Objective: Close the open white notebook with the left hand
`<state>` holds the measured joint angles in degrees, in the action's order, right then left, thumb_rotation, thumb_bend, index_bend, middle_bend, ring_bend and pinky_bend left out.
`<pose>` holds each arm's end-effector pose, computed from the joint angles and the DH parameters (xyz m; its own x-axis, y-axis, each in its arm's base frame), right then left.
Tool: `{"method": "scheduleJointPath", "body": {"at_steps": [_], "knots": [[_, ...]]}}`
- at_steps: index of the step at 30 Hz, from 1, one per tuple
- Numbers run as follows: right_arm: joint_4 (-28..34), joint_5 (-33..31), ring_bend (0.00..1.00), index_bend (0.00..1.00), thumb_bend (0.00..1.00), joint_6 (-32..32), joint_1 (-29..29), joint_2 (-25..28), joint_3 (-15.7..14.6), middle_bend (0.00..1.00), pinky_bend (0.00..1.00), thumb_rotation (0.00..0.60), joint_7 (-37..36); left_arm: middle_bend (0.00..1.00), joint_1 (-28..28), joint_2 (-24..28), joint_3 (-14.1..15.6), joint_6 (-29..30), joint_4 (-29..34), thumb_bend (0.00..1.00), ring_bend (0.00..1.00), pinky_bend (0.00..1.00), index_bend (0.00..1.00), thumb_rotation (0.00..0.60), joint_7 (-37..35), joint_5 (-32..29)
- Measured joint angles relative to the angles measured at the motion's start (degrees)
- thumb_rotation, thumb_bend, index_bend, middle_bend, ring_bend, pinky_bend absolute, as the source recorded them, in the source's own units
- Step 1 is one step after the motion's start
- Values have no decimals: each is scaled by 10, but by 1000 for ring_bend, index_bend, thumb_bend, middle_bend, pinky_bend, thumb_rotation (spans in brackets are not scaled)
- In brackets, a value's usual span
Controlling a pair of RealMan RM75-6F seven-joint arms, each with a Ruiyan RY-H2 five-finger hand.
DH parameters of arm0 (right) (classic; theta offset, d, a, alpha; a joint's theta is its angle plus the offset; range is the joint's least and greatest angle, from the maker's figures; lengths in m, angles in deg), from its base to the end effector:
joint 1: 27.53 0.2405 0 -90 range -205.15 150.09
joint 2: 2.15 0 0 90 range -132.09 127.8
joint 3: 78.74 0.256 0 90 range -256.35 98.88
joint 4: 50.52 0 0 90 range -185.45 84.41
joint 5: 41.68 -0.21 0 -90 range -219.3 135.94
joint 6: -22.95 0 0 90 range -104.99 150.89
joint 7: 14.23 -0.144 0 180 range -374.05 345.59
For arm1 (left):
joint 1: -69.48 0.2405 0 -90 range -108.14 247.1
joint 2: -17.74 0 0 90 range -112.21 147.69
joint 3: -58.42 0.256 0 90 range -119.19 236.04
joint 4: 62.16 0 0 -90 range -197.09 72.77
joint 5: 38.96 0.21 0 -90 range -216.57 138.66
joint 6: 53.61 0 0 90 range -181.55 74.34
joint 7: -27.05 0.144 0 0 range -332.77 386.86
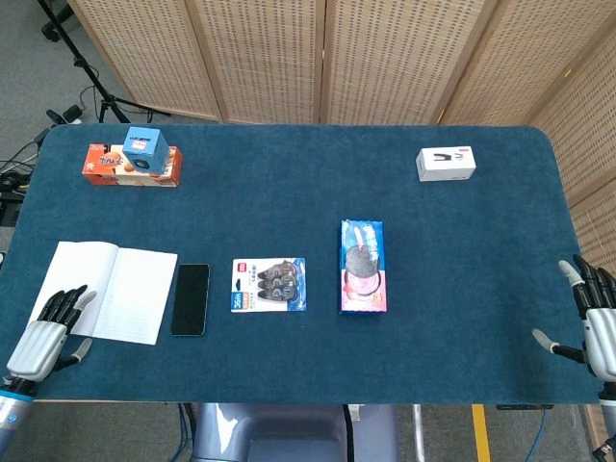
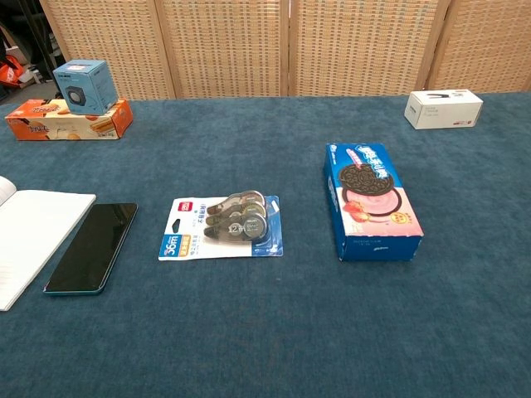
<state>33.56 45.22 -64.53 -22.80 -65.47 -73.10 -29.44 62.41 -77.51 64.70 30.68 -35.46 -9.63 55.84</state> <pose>-0.3303 -0.1919 0.1909 0.2892 0.0930 0.9527 -0.9556 -0.0314 0.2931 -0.4183 0.1826 0.0733 0.3924 0.1785 0.9023 0.9154 -0.1712 -0.3642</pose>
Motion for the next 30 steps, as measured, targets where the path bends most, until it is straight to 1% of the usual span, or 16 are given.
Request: {"method": "scheduleJointPath", "body": {"at_steps": [9, 13, 19, 30], "knots": [[1, 3, 0, 0, 0, -2, -1, 2, -1, 0, 0, 600, -4, 0, 2, -4, -11, -49, -6, 384, 0, 0, 0, 600, 54, -26], [1, 2, 0, 0, 0, -2, -1, 2, -1, 0, 0, 600, -7, 0, 2, -8, -24, -63, -6, 382, 0, 0, 0, 600, 80, -42], [1, 5, 0, 0, 0, -2, -1, 3, -2, 0, 0, 600, -10, 0, -2, -11, -36, -99, -1, 378, 0, 0, 0, 600, 119, -62], [2, 6, 0, 0, 0, -2, -1, 4, -3, 0, 0, 600, -12, 0, -5, -4, -43, -119, 22, 379, 0, 0, 0, 600, 147, -74]]}}
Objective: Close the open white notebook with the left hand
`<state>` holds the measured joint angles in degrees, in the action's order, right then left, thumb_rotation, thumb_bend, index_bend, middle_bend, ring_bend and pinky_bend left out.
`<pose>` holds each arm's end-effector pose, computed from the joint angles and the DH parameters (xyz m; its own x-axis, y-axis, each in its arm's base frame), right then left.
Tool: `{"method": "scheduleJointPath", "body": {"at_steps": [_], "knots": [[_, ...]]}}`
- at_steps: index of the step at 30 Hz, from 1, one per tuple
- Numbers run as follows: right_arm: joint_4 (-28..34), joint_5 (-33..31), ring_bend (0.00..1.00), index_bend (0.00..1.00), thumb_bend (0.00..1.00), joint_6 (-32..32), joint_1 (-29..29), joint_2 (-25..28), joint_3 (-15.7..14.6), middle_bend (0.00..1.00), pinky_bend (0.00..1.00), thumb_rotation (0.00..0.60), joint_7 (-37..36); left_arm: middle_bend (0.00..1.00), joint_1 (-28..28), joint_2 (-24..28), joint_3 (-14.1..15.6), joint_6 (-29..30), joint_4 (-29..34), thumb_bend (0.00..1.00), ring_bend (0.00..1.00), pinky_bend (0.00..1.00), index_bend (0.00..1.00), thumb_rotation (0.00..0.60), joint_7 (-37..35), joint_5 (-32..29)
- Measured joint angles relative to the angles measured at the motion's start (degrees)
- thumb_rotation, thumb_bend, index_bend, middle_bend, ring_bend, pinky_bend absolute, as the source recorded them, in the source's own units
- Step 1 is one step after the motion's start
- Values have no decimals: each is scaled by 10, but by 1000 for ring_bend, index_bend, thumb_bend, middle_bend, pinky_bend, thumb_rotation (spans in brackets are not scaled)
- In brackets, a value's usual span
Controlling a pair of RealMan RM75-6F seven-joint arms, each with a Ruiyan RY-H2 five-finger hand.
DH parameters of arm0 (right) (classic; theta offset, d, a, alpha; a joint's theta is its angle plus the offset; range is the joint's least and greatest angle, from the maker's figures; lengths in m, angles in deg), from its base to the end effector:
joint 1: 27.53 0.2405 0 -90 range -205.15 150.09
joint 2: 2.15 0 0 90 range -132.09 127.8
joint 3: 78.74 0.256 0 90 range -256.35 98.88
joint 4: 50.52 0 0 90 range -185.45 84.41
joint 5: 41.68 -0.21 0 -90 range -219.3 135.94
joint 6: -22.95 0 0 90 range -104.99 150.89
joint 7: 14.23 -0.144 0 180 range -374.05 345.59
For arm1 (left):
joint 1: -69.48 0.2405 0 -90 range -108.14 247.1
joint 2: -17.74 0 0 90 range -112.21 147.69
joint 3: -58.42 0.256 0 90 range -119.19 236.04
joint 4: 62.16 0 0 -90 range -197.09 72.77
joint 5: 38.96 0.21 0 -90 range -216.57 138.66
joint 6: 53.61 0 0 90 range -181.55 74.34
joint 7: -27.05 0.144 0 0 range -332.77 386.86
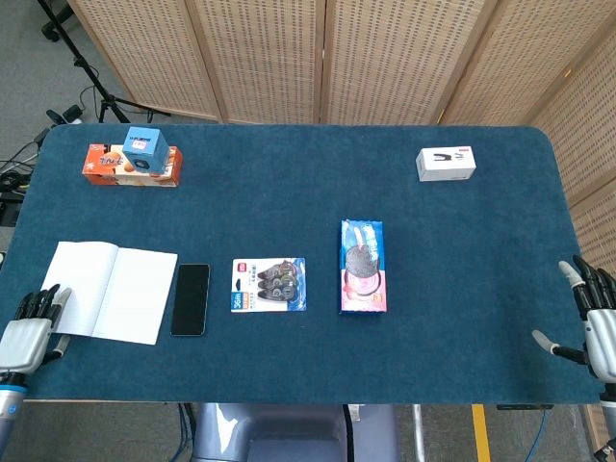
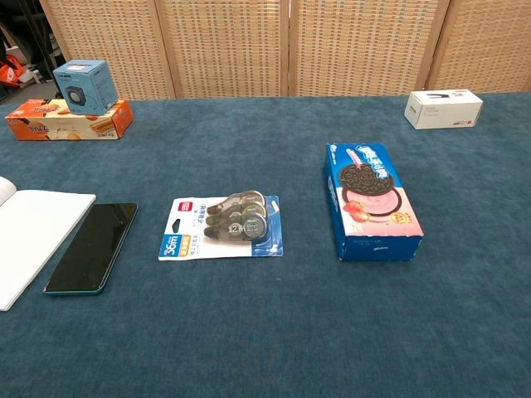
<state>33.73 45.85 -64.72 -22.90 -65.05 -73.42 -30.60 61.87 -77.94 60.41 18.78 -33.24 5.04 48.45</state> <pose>-0.3294 -0.1902 0.1918 0.2752 0.0869 0.9575 -0.9592 -0.0421 0.2795 -0.4448 0.1936 0.0716 0.5424 0.2198 0.8108 0.8280 0.0236 -0.5603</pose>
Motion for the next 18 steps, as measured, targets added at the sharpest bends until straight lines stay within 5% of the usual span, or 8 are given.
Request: {"method": "scheduleJointPath", "body": {"at_steps": [18], "knots": [[0, 2, 0, 0, 0, 1, 1, 1, -2, 0, 0, 600, -3, 0, -6, 0, -11, 6, 9, 453, 0, 0, 0, 600, 18, -9]]}}
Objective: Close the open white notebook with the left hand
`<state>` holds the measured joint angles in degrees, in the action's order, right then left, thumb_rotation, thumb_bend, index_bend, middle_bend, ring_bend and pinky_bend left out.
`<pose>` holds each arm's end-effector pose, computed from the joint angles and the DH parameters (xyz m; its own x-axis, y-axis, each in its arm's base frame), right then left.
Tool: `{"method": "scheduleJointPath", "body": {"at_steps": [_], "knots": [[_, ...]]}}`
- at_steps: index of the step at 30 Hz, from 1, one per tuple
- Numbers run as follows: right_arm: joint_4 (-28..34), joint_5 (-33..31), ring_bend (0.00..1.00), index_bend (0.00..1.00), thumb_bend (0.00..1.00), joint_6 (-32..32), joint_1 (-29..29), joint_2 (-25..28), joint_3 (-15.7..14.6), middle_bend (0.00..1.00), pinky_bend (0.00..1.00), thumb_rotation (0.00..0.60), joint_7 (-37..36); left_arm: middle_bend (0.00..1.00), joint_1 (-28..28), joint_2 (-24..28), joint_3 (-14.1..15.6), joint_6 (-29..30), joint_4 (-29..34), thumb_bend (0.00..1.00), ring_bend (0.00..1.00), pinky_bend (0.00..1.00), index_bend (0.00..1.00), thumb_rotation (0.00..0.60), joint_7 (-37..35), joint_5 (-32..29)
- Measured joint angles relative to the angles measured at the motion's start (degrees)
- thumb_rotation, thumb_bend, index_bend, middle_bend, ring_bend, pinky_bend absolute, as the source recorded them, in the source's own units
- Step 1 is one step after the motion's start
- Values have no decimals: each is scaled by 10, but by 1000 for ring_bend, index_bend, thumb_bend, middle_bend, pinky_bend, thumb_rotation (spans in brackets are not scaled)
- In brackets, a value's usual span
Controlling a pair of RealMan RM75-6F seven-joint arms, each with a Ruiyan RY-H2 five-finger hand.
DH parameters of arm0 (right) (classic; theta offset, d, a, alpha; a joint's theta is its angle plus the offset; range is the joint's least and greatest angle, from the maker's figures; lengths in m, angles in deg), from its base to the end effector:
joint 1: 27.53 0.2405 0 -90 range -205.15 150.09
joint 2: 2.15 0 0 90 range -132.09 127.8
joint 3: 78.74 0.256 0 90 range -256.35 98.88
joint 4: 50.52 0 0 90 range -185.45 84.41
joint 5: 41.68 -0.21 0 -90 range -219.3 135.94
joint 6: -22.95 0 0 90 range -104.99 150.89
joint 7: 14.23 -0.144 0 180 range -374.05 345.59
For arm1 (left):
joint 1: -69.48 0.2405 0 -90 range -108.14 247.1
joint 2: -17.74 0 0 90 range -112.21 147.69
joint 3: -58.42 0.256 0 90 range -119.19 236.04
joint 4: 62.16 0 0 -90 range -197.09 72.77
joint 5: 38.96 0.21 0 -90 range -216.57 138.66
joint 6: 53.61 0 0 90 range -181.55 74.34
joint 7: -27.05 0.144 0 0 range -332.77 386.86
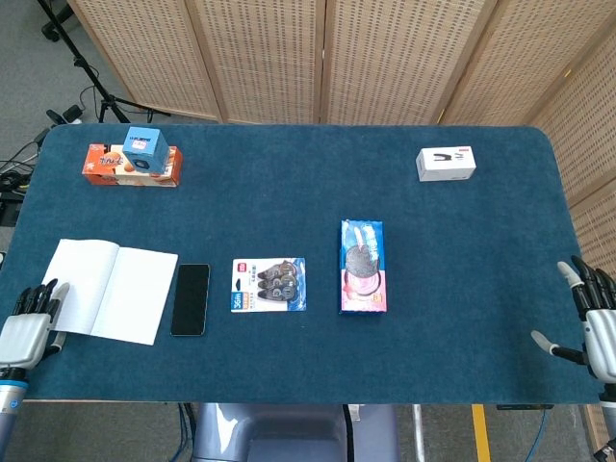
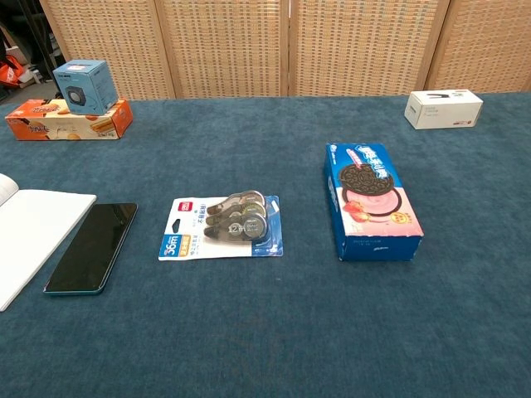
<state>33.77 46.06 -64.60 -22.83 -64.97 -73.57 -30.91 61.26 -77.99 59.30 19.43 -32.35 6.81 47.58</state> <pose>-0.3291 -0.1901 0.1913 0.2712 0.0814 0.9591 -0.9602 -0.0461 0.2754 -0.4402 0.2007 0.0731 0.5527 0.1869 0.8121 0.8231 0.0301 -0.5671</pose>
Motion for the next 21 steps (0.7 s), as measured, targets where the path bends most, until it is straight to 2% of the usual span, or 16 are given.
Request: {"method": "scheduleJointPath", "body": {"at_steps": [10, 16, 21], "knots": [[1, -1, 0, 0, 0, 1, 0, 0, 0, 0, 0, 600, 0, 0, 1, -10, 1, 32, -26, 463, 0, 0, 0, 600, 9, 8], [1, -1, 0, 0, 0, 2, 0, 1, 0, 0, 0, 600, -2, 0, -7, -26, 8, 120, -75, 463, 0, 0, 0, 600, 41, 37], [2, -2, 0, 0, 0, 0, -1, 2, 0, 0, 0, 600, -3, 0, -24, -35, 41, 225, -135, 464, 0, 0, 0, 600, 80, 98]]}}
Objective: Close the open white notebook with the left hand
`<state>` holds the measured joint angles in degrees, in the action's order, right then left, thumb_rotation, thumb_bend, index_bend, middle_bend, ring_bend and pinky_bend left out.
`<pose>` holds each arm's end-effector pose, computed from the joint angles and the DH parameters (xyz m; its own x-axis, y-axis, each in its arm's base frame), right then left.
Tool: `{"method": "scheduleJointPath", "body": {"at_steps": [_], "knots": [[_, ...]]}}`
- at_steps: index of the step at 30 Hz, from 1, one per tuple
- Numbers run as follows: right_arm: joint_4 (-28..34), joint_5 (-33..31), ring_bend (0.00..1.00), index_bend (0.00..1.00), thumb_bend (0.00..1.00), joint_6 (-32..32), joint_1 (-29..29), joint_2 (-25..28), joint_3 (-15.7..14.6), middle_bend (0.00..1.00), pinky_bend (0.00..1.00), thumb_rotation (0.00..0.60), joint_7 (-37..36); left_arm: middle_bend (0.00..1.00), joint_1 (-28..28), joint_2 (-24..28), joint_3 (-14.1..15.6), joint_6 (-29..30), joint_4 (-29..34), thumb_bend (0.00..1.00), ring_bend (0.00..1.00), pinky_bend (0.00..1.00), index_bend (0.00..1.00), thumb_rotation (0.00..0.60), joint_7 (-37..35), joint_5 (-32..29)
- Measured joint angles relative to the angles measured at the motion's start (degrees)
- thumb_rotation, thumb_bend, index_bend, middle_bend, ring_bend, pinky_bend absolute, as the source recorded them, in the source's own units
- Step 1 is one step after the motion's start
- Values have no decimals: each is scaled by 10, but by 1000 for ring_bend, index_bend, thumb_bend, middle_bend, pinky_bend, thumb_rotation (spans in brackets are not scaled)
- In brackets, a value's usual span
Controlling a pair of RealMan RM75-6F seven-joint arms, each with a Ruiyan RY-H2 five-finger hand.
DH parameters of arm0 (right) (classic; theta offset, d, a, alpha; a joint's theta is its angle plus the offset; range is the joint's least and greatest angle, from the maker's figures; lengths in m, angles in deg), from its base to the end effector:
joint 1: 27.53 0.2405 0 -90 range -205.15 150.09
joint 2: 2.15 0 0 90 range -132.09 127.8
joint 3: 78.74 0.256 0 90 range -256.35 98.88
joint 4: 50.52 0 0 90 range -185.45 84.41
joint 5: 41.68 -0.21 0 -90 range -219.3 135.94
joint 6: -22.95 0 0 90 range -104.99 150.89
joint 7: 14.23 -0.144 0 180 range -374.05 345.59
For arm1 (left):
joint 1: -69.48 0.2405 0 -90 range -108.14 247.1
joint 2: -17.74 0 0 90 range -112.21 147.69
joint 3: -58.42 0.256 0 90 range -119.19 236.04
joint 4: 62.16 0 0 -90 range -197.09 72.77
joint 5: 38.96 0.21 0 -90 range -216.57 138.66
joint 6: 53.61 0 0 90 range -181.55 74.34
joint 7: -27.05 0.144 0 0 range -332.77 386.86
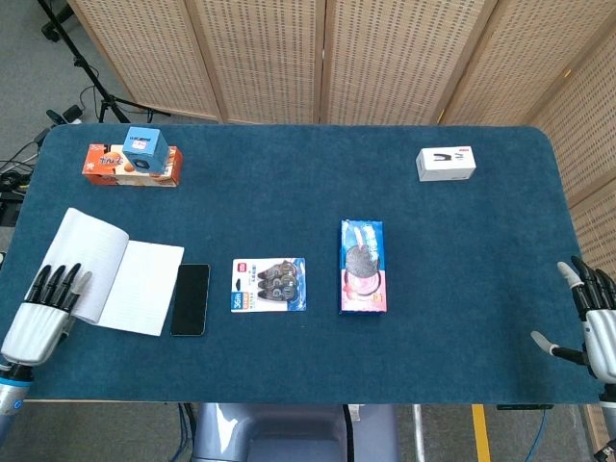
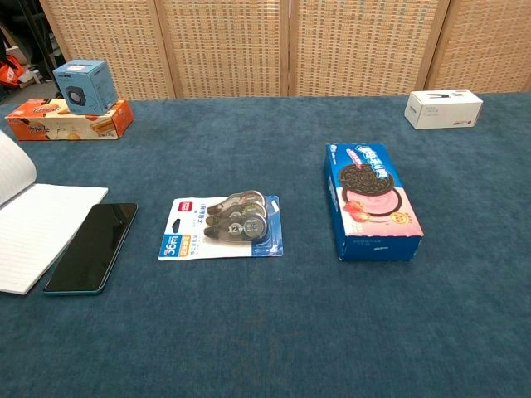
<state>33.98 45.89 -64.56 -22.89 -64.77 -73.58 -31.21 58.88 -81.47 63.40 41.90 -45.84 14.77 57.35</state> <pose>-0.3292 -0.1897 0.1922 0.2659 0.0808 0.9606 -0.9619 -0.0428 0.2699 -0.3888 0.2110 0.0888 0.7630 -0.1707 0.6234 0.5587 -0.3108 -0.7689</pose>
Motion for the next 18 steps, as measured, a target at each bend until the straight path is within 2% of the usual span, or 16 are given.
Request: {"method": "scheduleJointPath", "body": {"at_steps": [3, 8, 13, 16, 18], "knots": [[0, 0, 0, 0, 0, 0, 0, 1, 0, 0, 0, 600, -2, 0, -13, 1, 34, 36, -27, 463, 0, 0, 0, 600, 32, 43], [0, 1, 0, 0, 0, -1, 0, 1, 0, 0, 0, 600, -3, 0, -36, 5, 81, 58, -46, 463, 0, 0, 0, 600, 95, 95], [0, 1, 0, 0, 0, 1, 1, 1, -1, 0, 0, 600, -1, 0, -53, 8, 94, 74, -33, 440, 0, 0, 0, 600, 127, 111], [1, 2, 0, 0, 0, 2, 0, 1, -2, 0, 0, 600, 0, 0, -66, 12, 98, 101, -27, 295, 0, 0, 0, 600, 132, 120], [2, 2, 0, 0, 0, 1, 0, 1, -2, 0, 0, 600, 1, 0, -76, 16, 100, 123, -23, 150, 0, 0, 0, 600, 136, 125]]}}
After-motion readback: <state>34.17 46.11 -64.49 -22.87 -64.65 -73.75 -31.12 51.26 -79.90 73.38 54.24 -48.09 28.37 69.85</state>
